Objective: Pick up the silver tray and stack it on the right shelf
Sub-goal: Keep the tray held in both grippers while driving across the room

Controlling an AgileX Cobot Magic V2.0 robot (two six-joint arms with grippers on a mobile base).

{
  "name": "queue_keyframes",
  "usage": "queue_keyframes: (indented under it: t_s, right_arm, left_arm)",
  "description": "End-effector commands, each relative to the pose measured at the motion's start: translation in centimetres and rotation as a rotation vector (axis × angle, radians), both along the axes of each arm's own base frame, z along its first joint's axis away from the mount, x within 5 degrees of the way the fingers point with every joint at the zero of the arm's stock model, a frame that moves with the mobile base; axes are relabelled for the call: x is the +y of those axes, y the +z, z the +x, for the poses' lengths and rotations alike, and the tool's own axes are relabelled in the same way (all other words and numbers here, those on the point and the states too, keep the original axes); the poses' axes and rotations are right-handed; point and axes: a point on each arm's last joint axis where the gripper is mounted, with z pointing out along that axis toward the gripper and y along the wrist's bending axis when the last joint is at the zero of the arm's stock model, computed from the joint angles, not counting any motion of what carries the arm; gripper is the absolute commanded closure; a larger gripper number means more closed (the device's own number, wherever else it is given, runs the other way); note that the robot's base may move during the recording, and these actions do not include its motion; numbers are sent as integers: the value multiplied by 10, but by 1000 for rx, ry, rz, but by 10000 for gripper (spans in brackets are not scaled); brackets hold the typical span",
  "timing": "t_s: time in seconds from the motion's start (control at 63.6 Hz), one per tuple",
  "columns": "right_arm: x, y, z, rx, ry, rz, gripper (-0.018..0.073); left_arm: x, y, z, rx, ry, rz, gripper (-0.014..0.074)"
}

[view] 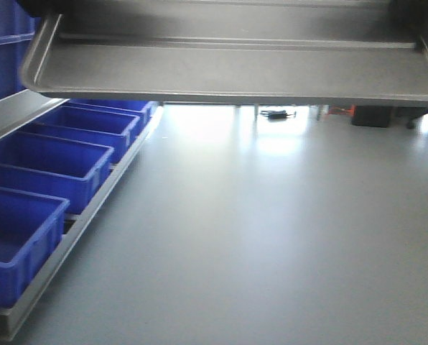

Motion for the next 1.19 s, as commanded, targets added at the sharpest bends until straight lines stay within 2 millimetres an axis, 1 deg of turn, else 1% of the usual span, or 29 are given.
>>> queue_keyframes:
  t_s: [0.0, 1.179]
  right_arm:
    - [-4, 21, -1, -123, 20, 18, 502]
    - [-4, 21, -1, -123, 20, 18, 502]
  left_arm:
    - [5, 19, -4, -75, -22, -32, 697]
    - [5, 19, -4, -74, -22, -33, 697]
